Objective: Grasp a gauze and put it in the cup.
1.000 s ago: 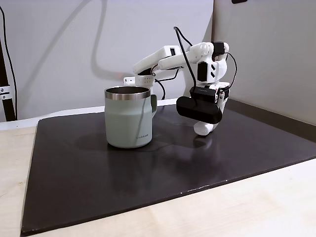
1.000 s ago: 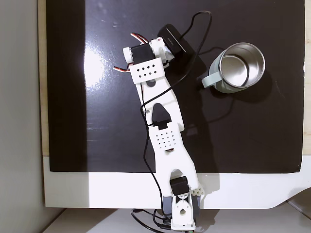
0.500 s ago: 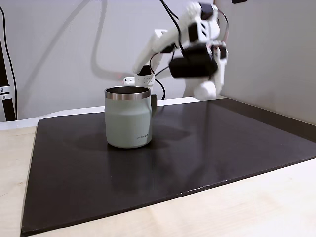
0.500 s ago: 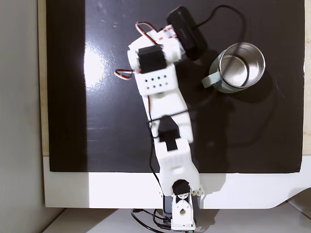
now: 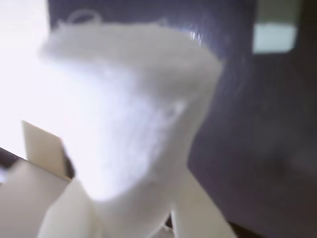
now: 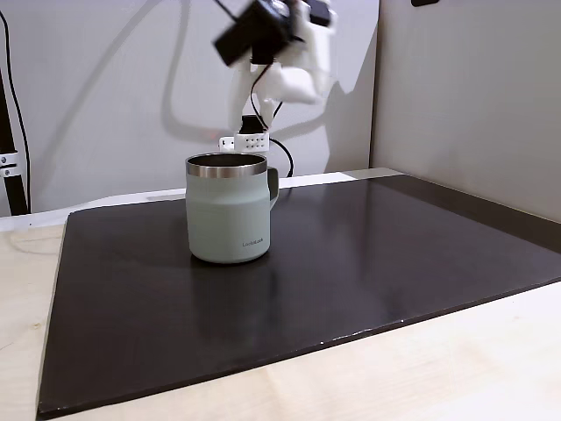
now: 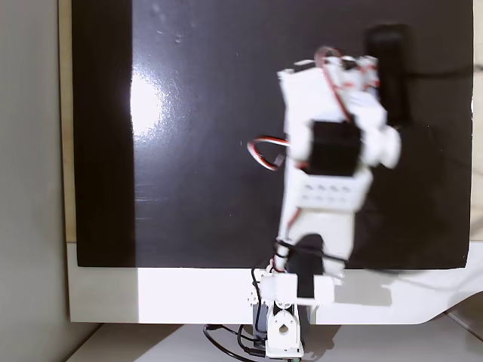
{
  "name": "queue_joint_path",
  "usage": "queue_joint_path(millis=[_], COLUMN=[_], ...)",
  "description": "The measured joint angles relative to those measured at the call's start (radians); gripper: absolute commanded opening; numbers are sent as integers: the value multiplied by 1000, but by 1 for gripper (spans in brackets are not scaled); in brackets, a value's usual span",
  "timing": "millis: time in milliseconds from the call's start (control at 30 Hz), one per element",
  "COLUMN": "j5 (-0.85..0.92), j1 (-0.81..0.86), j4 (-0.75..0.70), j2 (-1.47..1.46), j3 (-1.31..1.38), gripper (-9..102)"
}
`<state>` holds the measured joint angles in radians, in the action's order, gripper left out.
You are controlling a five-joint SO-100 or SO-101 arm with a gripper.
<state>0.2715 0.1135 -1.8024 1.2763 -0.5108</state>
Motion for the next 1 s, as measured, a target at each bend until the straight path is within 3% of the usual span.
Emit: queue_joint_path(millis=[400,1000], j5=[-104,-129], j1=[314,241], j4=[0,2], j2=[29,-184], j3=[-40,-29], gripper=[0,0])
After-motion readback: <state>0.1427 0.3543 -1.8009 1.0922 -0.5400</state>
